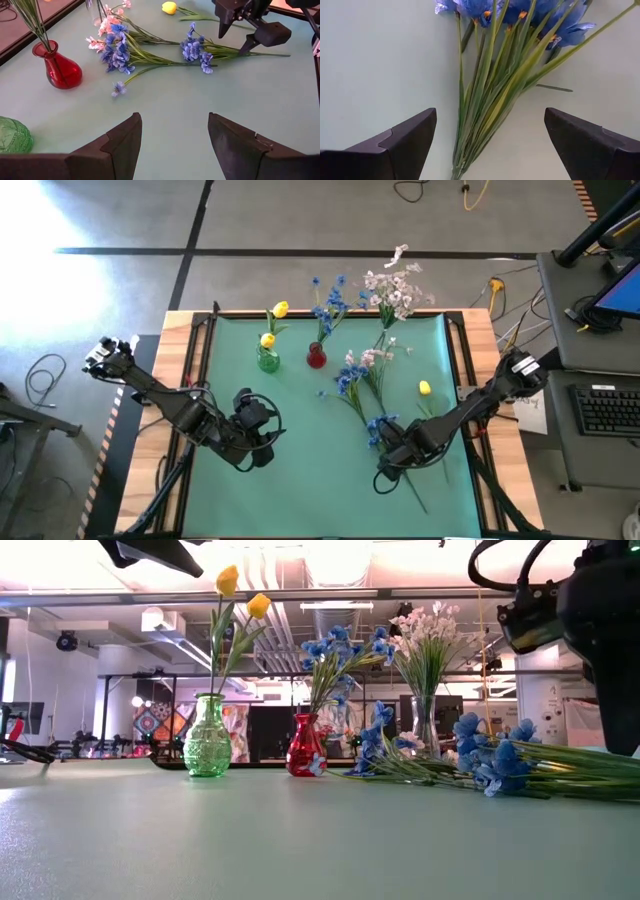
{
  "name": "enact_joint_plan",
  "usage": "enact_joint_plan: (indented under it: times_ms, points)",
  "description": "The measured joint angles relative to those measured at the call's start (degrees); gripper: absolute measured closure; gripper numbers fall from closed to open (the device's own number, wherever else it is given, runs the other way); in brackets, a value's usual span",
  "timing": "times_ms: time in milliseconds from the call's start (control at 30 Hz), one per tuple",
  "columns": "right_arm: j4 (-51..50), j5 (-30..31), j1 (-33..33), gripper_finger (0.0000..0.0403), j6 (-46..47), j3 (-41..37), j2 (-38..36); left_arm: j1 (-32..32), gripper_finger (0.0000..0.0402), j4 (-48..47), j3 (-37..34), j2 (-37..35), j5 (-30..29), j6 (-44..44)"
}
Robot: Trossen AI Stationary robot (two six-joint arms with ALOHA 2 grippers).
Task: Sort flowers into vase by color
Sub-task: Put the bottom blue flower into the red vase
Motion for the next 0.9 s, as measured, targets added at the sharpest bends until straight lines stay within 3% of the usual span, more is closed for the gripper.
enact_joint_plan:
  times_ms: [900]
  points:
    - [0.90, 1.75, 0.00, 0.0039, -5.58, 0.00, 0.23, 0.02, 0.0188, 0.20, 0.00, 0.00, 0.00, 0.00]
